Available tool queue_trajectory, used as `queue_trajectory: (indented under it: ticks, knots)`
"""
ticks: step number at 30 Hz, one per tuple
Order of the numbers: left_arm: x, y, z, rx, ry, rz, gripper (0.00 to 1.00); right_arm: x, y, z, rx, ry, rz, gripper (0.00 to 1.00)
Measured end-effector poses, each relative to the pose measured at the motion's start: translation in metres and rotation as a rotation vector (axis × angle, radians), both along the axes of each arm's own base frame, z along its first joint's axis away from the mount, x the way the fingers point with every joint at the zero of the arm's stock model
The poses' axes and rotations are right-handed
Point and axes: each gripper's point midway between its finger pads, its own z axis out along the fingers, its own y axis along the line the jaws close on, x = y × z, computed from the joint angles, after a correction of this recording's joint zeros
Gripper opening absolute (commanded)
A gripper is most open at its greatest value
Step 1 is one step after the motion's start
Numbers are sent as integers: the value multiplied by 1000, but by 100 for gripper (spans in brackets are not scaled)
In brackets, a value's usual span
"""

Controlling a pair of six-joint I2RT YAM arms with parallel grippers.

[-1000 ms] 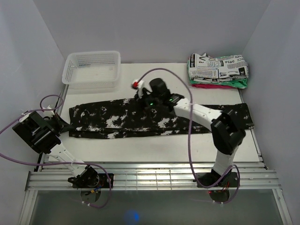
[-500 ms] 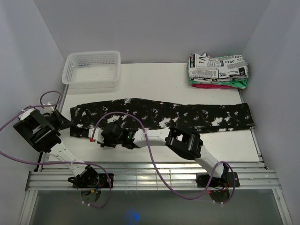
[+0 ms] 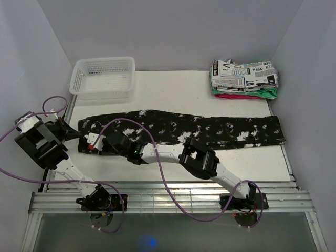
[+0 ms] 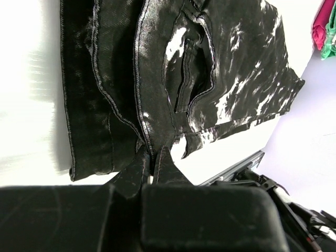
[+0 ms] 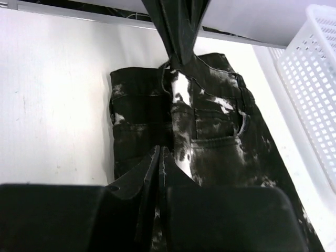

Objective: Fold and stack the trousers
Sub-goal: Fold the trousers

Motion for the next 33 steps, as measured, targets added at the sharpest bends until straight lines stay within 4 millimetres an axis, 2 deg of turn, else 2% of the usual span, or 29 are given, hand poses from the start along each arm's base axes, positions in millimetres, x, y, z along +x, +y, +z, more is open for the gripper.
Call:
queue_trajectory:
  ticks: [2, 4, 9, 17, 23, 33]
  knots:
    - [0, -1, -1, -7, 6, 0, 0, -1, 7, -5, 6, -9, 2, 8]
    - [-1, -2, 0, -17, 11, -1, 0, -1, 9, -20, -11, -18, 2, 8]
    - [0, -3, 10, -47, 18, -4, 0, 1, 3, -85, -126, -49, -17, 8]
    - [5, -1, 28, -60, 6, -17, 0, 15, -2, -83, -124, -127, -94, 8]
    - [-4, -2, 22, -24, 31, -42, 0, 25, -6, -79, -124, -155, -139, 8]
    - [-34, -7, 9, 9, 90, -65, 0, 28, -9, -79, -134, -171, -156, 8]
